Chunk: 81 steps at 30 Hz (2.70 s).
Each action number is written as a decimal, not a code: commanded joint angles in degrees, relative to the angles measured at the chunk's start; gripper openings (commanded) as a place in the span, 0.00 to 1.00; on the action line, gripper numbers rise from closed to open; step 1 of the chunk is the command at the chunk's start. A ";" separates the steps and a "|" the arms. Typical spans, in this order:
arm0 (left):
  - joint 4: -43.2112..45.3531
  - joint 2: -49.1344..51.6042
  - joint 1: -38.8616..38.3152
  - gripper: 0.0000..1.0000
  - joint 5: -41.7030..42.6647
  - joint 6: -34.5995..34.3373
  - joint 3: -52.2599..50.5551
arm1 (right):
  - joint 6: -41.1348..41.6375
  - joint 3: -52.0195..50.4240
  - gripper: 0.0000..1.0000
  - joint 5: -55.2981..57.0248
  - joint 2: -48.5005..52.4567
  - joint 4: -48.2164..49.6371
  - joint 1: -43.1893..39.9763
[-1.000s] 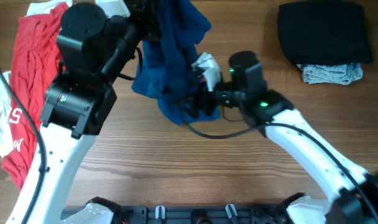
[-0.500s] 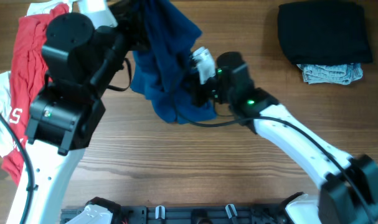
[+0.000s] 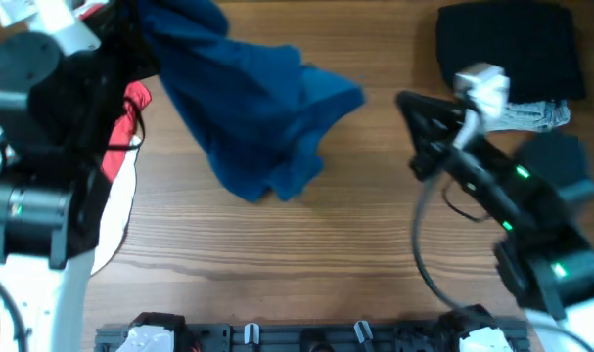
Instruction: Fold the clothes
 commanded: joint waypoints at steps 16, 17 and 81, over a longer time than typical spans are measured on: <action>-1.27 -17.57 0.55 0.04 1.64 0.07 1.09 | -2.14 11.02 0.31 -9.81 3.30 -11.72 -0.76; -1.22 -16.28 0.55 0.04 2.71 0.04 1.09 | -2.16 11.02 0.33 -10.16 4.90 -11.87 -0.76; -0.07 26.80 -30.21 0.21 14.51 4.39 1.07 | -1.20 11.04 0.70 -9.97 22.56 -13.70 -11.89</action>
